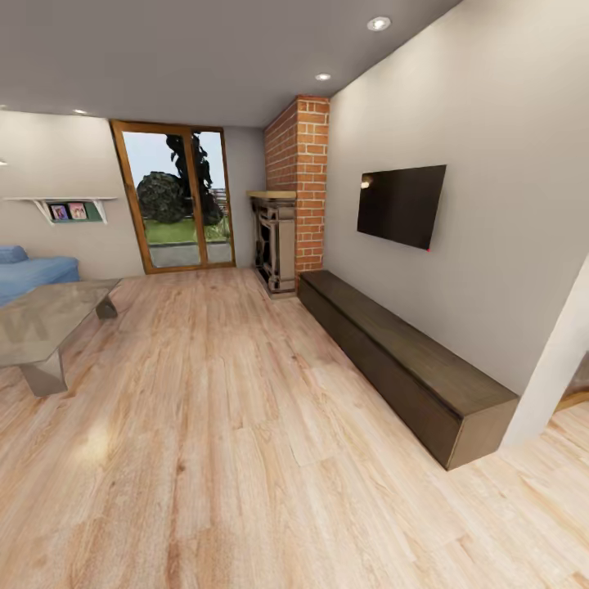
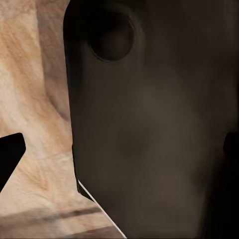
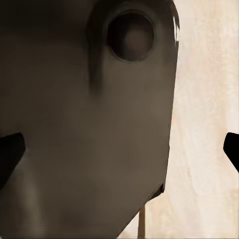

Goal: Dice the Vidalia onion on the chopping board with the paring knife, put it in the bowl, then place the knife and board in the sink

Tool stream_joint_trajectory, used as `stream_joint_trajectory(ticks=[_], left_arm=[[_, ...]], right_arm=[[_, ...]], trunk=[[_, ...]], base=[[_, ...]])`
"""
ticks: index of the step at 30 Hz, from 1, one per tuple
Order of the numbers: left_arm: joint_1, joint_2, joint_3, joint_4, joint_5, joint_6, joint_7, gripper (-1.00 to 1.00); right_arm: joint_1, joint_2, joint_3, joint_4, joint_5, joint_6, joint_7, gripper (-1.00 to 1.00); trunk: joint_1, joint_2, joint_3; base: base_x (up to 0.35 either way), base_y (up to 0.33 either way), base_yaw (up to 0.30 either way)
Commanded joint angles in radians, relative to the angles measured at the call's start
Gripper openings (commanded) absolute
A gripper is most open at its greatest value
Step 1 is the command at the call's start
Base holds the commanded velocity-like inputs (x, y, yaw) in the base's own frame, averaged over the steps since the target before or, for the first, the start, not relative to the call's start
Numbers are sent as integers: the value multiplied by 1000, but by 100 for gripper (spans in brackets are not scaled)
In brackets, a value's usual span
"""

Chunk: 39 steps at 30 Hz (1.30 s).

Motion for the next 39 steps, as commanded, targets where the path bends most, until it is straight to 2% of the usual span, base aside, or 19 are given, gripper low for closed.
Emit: stream_joint_trajectory(ticks=[1, 4, 10, 22, 39], left_arm=[[1, 6, 1, 1, 2, -2, 0, 100], [1, 9, 1, 1, 2, -2, 0, 100], [1, 9, 3, 2, 3, -2, 0, 100], [1, 9, 3, 0, 2, -2, 0, 100], [2, 6, 5, -29, 3, -2, 0, 100]], right_arm=[[-6, 6, 1, -6, -1, -6, -2, 100], [-10, 22, 2, -23, -1, -14, -2, 100], [-11, 32, 2, -27, 0, -25, -2, 100], [-11, 34, 1, -28, -2, -91, -2, 100], [-11, 35, 1, -28, -1, -92, -3, 100]], trunk=[[0, 0, 0], [0, 0, 0], [0, 0, 0], [0, 0, 0], [0, 0, 0]], base=[[0, 0, 0], [0, 0, 0], [0, 0, 0], [0, 0, 0], [0, 0, 0]])
